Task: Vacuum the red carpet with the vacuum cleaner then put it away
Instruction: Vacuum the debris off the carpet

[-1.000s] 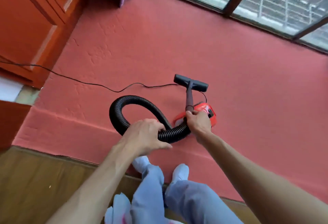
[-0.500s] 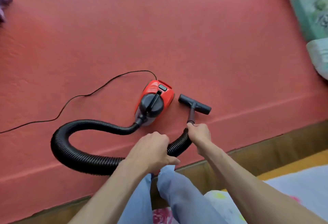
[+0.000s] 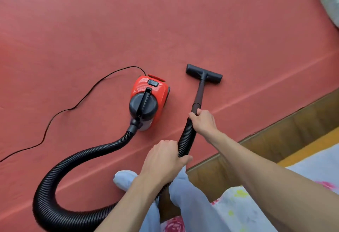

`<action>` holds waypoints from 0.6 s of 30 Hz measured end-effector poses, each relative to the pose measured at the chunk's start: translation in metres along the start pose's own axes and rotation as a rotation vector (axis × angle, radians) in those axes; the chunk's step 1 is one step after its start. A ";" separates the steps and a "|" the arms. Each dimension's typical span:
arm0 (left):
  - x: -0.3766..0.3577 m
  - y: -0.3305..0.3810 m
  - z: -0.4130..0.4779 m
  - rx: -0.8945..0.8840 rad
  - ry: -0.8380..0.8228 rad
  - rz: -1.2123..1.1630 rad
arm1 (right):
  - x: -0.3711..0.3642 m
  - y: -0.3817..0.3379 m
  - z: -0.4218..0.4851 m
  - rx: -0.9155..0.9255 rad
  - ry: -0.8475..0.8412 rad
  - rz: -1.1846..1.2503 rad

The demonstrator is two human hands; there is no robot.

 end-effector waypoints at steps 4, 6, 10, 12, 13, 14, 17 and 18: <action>0.000 -0.003 0.012 0.004 0.040 -0.049 | -0.009 -0.008 0.011 0.017 -0.005 -0.010; 0.002 -0.011 0.013 0.027 0.016 -0.076 | -0.015 -0.010 0.006 0.012 -0.017 -0.002; 0.009 -0.022 0.001 0.076 -0.026 -0.062 | -0.036 -0.010 -0.016 -0.020 -0.052 0.009; 0.017 -0.027 -0.012 0.092 -0.057 -0.040 | -0.048 -0.012 -0.036 -0.039 -0.070 0.025; 0.022 -0.031 -0.020 0.089 -0.082 -0.027 | -0.055 -0.012 -0.048 -0.050 -0.083 0.041; 0.027 -0.036 -0.030 0.088 -0.117 -0.016 | -0.062 -0.011 -0.060 -0.065 -0.100 0.054; 0.042 -0.060 -0.054 0.064 -0.196 0.017 | -0.086 -0.008 -0.096 -0.104 -0.132 0.093; 0.046 -0.068 -0.061 0.045 -0.209 0.051 | -0.093 -0.008 -0.104 -0.117 -0.127 0.103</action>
Point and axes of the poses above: each hand's wrist, its own z-axis towards the middle knuckle, its own x-axis out of the back of the hand, y = z × x, the point moved 4 cm from there along z, towards the middle knuckle, and after that the axes turned 8 degrees about y, right-handed, at the moved point
